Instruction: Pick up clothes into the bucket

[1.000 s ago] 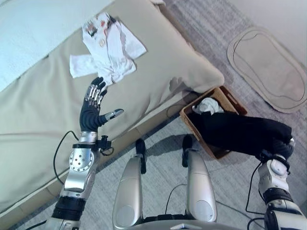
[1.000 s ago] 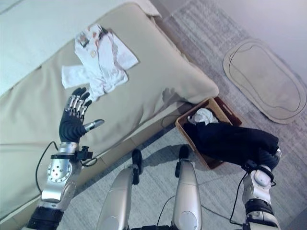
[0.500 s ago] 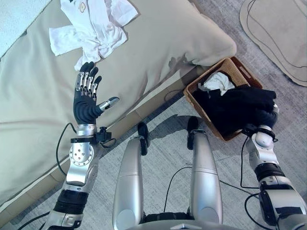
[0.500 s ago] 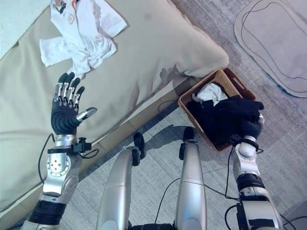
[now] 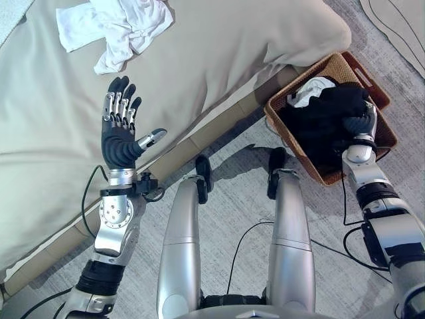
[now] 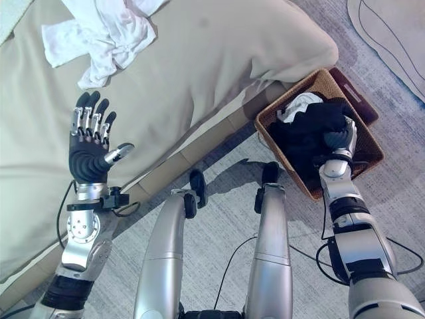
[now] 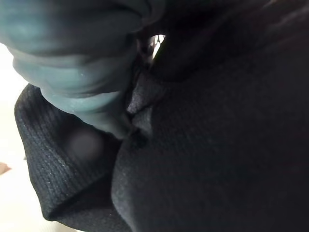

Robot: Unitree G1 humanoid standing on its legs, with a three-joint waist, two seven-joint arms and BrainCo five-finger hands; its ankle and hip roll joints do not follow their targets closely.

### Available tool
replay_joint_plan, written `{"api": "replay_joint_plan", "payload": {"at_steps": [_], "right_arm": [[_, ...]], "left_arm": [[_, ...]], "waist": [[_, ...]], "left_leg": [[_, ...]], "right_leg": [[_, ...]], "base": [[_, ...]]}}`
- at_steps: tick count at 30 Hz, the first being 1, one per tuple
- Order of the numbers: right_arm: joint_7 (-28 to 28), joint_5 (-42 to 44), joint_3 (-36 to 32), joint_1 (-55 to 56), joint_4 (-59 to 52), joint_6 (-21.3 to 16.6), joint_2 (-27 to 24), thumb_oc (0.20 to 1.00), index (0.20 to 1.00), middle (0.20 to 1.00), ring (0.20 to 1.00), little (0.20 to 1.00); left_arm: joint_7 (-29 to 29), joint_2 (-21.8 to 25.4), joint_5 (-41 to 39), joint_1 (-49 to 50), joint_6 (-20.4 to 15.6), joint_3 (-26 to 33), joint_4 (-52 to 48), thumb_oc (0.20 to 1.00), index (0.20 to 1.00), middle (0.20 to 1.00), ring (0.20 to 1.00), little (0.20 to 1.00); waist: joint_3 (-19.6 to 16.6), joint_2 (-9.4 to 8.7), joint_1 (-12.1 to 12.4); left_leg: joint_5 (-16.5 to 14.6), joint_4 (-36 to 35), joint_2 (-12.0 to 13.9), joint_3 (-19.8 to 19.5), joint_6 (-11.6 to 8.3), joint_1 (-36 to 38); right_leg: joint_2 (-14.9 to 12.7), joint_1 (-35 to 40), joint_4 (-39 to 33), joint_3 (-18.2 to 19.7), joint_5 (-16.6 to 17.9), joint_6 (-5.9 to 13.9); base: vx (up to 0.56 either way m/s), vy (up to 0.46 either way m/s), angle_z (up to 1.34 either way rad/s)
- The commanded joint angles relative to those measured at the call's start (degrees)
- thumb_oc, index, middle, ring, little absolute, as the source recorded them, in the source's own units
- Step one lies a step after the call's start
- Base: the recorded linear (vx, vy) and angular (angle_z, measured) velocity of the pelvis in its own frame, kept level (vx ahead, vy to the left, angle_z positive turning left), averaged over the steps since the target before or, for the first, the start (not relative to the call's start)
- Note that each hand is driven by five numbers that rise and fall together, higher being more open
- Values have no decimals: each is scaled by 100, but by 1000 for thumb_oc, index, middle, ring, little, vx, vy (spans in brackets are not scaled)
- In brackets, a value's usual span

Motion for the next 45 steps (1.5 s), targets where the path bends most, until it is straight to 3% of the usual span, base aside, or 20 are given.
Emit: {"api": "replay_joint_plan", "payload": {"at_steps": [1, 7, 9, 10, 11, 17, 23, 29, 31, 37, 42, 45], "right_arm": [[-193, -167, 253, -156, 385, 62, -390, 200, 200, 200, 200, 200], [-96, -298, 444, -313, 675, 215, -446, 200, 200, 200, 200, 200], [-21, -519, 631, -360, 748, 309, -433, 304, 304, 304, 304, 304], [25, -562, 690, -371, 752, 330, -417, 485, 485, 485, 485, 485], [81, -533, 667, -381, 857, 367, -382, 1000, 1000, 1000, 1000, 1000], [103, -554, 653, -421, 996, 432, -289, 1000, 1000, 1000, 1000, 1000], [202, -593, 696, -450, 1232, 518, -333, 1000, 1000, 1000, 1000, 1000], [297, -717, 729, -400, 1454, 607, -420, 1000, 1000, 1000, 1000, 1000], [323, -760, 704, -305, 1496, 642, -422, 1000, 1000, 1000, 1000, 1000], [531, -774, 523, 223, 1608, 698, -388, 1000, 1000, 1000, 1000, 1000], [526, -485, 94, 1008, 1136, 463, -224, 1000, 1000, 1000, 1000, 1000], [572, 451, -538, 1935, -71, -69, 229, 1000, 1000, 1000, 1000, 1000]], "left_arm": [[158, -73, -165, 136, -346, -42, -553, 1000, 1000, 1000, 1000, 1000], [216, -82, -157, 156, -280, -39, -558, 1000, 1000, 1000, 1000, 1000], [215, -77, -157, 170, -251, -24, -543, 1000, 1000, 1000, 1000, 1000], [222, -76, -152, 175, -232, -6, -535, 1000, 1000, 1000, 1000, 1000], [230, -76, -136, 169, -208, 16, -535, 1000, 1000, 1000, 1000, 1000], [236, -103, -137, 145, -174, 48, -537, 1000, 1000, 1000, 1000, 1000], [229, -70, -105, 99, -146, 87, -449, 1000, 1000, 1000, 1000, 1000], [193, -69, -80, -4, -155, 150, -341, 1000, 1000, 1000, 1000, 1000], [179, -72, -40, -58, -141, 169, -284, 1000, 1000, 1000, 1000, 1000], [27, -69, -15, -62, -89, 234, -81, 1000, 1000, 1000, 1000, 1000], [-28, -14, 194, -48, -65, 308, 195, 1000, 1000, 1000, 1000, 1000], [13, 48, 365, 3, -105, 432, 526, 1000, 1000, 1000, 1000, 1000]], "waist": [[-382, 242, 4], [-406, 226, 17], [-434, 210, 12], [-449, 203, 10], [-486, 183, 4], [-596, 140, -2], [-754, 78, 12], [-874, -16, 28], [-894, -62, 5], [-1011, -160, -28], [-1034, -246, -96], [-1009, -338, -177]], "left_leg": [[-362, 268, -39, 326, 295, -266], [-346, 272, -48, 345, 298, -352], [-335, 236, -47, 357, 300, -344], [-329, 210, -45, 362, 297, -333], [-318, 167, -51, 356, 295, -320], [-252, -76, -59, 355, 279, -212], [-23, -777, -62, 311, 236, 145], [315, -1685, -39, 250, 161, 733], [603, -2022, -34, 247, 166, 889], [795, -2640, -16, 121, 67, 1627], [906, -3115, -3, -1, 7, 2417], [968, -3409, 50, -79, -43, 3076]], "right_leg": [[-86, -3, 56, 94, -79, -41], [-94, -104, 109, 95, -111, -67], [-95, -96, 73, 75, -100, -75], [-98, -83, 50, 65, -104, -77], [-107, -68, 14, 43, -106, -82], [-123, 26, -176, -26, -68, -80], [-179, 380, -770, -158, 96, -30], [-191, 960, -1580, -348, 369, 62], [-217, 1138, -1921, -445, 627, 53], [-220, 1956, -2570, -646, 790, 114], [-246, 2814, -3011, -812, 861, 189], [-228, 3539, -3331, -956, 869, 211]], "base": [[0, 0, 0], [0, 0, 0], [0, 0, 0], [0, 0, 0], [0, 0, 0], [2, -5, 1], [-6, -4, 4], [-21, -18, 4], [-77, -28, 6], [31, -32, 4], [58, -26, 5], [87, -38, 2]]}}
